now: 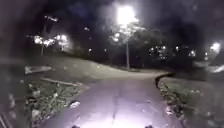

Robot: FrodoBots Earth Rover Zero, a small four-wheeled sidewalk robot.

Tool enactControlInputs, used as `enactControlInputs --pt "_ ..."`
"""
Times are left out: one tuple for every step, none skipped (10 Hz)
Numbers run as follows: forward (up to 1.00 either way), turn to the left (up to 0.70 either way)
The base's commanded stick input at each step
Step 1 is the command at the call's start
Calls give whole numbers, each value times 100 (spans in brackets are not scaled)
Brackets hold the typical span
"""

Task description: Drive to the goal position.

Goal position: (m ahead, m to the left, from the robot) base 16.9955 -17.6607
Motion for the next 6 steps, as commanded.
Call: enactControlInputs --pt "70 0" --pt "70 -3" --pt "70 -7" --pt "70 -11" --pt "70 -15" --pt "70 -19"
